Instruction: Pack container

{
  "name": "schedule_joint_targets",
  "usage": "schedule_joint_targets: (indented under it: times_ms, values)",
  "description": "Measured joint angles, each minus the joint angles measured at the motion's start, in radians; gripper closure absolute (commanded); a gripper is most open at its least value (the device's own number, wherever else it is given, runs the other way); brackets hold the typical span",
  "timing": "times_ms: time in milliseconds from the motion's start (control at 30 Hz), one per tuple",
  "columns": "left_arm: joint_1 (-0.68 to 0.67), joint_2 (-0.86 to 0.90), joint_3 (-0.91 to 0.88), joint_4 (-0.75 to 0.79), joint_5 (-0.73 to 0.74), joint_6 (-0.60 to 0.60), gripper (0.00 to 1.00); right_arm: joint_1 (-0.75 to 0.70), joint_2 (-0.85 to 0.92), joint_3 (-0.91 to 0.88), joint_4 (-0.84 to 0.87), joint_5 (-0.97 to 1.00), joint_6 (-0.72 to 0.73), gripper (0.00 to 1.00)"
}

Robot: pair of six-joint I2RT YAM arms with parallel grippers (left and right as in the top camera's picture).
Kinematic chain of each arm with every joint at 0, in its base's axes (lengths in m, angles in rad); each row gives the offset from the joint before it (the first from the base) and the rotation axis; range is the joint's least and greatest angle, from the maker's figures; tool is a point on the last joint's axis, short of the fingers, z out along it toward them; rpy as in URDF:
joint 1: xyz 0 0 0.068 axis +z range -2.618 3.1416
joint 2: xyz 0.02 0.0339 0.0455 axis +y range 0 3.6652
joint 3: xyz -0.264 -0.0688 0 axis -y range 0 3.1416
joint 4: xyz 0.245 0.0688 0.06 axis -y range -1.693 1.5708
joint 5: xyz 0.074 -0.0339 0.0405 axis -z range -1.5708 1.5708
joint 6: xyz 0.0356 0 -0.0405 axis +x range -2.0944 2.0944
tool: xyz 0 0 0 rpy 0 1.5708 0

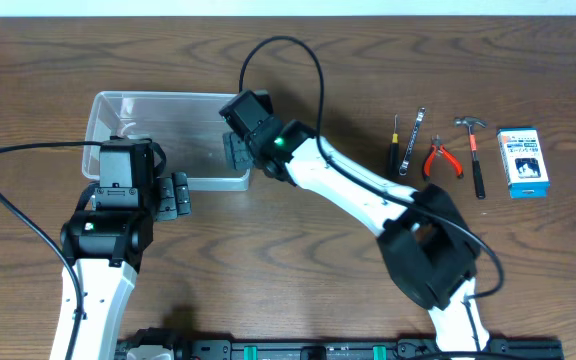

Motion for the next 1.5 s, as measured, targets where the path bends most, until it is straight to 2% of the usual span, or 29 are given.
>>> schedule_joint_targets:
  times_ms: [167, 267, 433, 633, 767, 800, 900, 1067, 1200, 1367, 1500]
  values:
    - [0.0, 0.0, 0.0, 0.0, 0.0, 0.0, 0.02, 0.0, 0.032, 0.0, -0.032, 0.009, 0.021, 0.51]
    - [0.0, 0.0, 0.0, 0.0, 0.0, 0.0, 0.02, 0.0, 0.032, 0.003, -0.079, 0.043, 0.027, 0.54]
    - [0.0, 0.0, 0.0, 0.0, 0.0, 0.0, 0.02, -0.02, 0.032, 0.01, -0.197, 0.085, 0.03, 0.67]
    - [0.0, 0.0, 0.0, 0.0, 0.0, 0.0, 0.02, -0.1, 0.027, 0.016, -0.335, 0.103, 0.03, 0.69]
    - [0.0, 0.0, 0.0, 0.0, 0.0, 0.0, 0.02, -0.194, 0.026, 0.016, -0.429, 0.127, 0.028, 0.89]
    - [0.0, 0.0, 0.0, 0.0, 0.0, 0.0, 0.02, -0.22, 0.026, 0.016, -0.449, 0.124, 0.024, 0.9]
    - [0.0, 0.0, 0.0, 0.0, 0.0, 0.0, 0.02, -0.303, 0.01, 0.02, -0.475, 0.085, 0.022, 0.88]
    - [0.0, 0.0, 0.0, 0.0, 0.0, 0.0, 0.02, -0.404, 0.006, 0.02, -0.488, 0.108, -0.051, 0.75]
    - [0.0, 0.0, 0.0, 0.0, 0.0, 0.0, 0.02, -0.421, 0.006, 0.019, -0.487, 0.133, -0.13, 0.73]
    - [0.0, 0.0, 0.0, 0.0, 0.0, 0.0, 0.02, -0.42, 0.006, 0.019, -0.44, 0.14, -0.237, 0.6]
    - [0.0, 0.0, 0.0, 0.0, 0.0, 0.0, 0.02, -0.421, 0.006, 0.019, -0.389, 0.159, -0.306, 0.57]
